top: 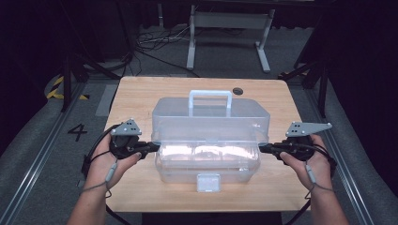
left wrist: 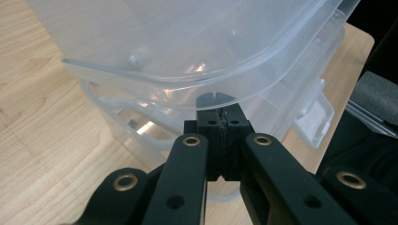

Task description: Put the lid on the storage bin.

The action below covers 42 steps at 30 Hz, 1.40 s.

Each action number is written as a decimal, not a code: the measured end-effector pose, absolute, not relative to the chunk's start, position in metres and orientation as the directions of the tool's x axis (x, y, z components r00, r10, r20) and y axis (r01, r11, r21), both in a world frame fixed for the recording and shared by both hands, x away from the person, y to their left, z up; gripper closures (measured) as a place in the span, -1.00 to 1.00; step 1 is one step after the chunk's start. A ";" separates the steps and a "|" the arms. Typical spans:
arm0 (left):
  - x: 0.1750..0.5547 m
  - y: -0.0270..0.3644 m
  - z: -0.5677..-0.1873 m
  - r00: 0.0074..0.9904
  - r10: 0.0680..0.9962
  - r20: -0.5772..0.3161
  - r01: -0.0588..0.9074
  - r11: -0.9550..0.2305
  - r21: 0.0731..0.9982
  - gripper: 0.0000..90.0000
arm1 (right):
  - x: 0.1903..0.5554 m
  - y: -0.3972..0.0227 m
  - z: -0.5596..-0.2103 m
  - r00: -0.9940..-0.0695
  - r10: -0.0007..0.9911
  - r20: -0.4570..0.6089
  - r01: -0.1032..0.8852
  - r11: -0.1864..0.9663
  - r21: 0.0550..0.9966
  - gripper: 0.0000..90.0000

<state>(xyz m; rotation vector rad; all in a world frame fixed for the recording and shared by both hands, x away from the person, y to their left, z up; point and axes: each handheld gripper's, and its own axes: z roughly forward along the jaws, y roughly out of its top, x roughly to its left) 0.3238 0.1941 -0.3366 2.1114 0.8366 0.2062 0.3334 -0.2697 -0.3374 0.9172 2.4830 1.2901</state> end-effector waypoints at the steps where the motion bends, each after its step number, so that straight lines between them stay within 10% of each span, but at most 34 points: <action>1: 0.324 0.194 -0.336 0.769 0.626 -0.132 0.492 -0.448 0.747 0.99 | 0.333 -0.269 -0.338 -0.790 0.605 0.105 0.436 0.433 0.789 1.00; 42: 0.321 0.189 -0.348 0.816 0.561 -0.141 0.527 -0.620 0.581 0.98 | 0.333 -0.265 -0.351 -0.820 0.563 0.098 0.492 0.610 0.621 1.00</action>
